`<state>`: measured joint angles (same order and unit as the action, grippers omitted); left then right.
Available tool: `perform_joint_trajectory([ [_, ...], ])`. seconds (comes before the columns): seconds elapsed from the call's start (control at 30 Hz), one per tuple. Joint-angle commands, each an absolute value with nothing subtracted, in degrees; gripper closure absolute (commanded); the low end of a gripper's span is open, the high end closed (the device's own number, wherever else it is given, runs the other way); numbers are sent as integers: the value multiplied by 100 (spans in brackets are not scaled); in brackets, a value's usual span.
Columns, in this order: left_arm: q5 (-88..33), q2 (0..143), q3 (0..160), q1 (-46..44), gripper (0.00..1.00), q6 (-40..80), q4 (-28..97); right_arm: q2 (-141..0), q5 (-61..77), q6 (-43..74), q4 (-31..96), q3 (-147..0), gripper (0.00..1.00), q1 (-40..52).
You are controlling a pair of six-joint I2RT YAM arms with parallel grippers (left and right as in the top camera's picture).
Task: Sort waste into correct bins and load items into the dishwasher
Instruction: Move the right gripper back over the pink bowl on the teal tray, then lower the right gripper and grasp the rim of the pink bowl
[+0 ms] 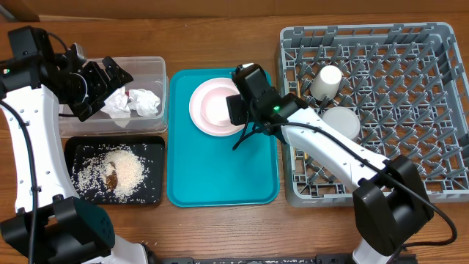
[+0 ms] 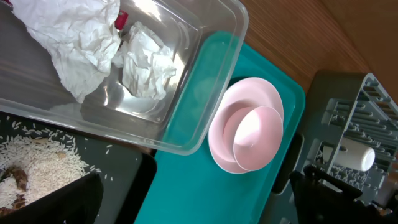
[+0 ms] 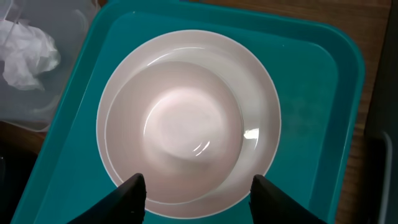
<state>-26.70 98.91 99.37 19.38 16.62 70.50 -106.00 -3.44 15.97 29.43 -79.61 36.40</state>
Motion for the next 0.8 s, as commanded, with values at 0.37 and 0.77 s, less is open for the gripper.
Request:
perform_joint_trajectory([
  [0.37, -2637, 9922, 10062, 1905, 0, 1739, 7043, -11030, 740, 633, 2432, -8097, 35, 3732],
  [0.77, -2637, 9922, 10062, 1905, 0, 1739, 7041, -11231, 742, 443, 2187, -8097, 36, 3896],
])
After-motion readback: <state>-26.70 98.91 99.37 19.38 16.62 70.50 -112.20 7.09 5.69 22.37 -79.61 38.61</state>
